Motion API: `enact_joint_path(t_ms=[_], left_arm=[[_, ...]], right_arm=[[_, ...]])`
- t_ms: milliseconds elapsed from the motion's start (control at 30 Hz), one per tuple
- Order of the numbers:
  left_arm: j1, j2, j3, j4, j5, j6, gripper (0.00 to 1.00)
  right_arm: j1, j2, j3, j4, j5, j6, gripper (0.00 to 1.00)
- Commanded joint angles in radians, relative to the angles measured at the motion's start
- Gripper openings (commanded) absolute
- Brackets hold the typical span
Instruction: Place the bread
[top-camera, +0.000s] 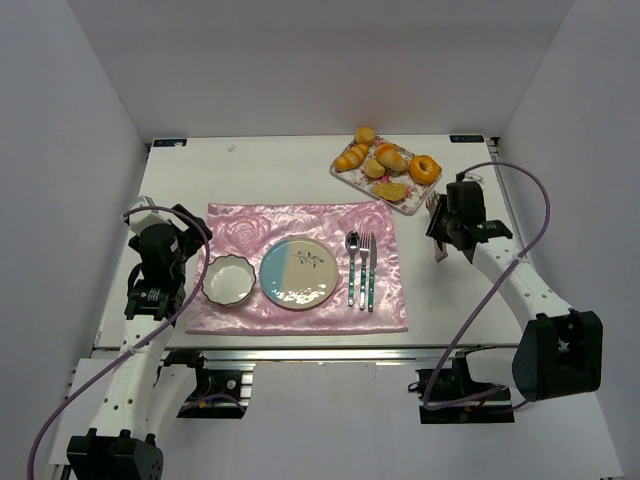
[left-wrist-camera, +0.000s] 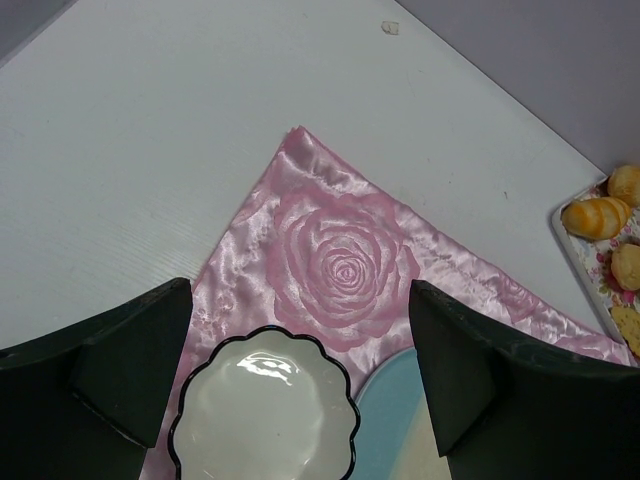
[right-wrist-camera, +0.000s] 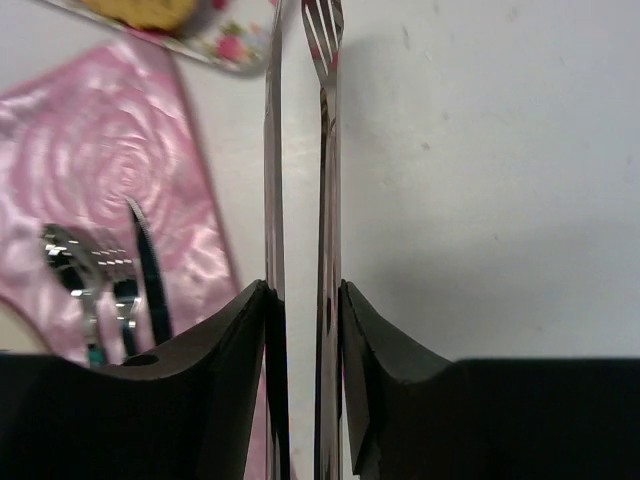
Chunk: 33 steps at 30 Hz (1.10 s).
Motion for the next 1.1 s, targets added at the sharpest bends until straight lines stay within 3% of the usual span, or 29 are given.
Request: enact_joint_path(t_ms=[0,433,1067], left_arm=[[-0.006,0.000,0.027,0.001,-0.009,-0.003,0.98],[-0.006,-0.008,0.030,-0.008,-0.017,-0.003,0.98],[-0.006,0.001,0.035,-0.016,-0.017,0.000,0.98]], right_arm=[[0.002,-0.007,0.076,0.015,-0.101,-0.099,0.40],[0.002,0.257,0.317,-0.067,-0.236,-0.154,0.49],[-0.012,0.420,0.389,-0.028,-0.152,0.010,0.50]])
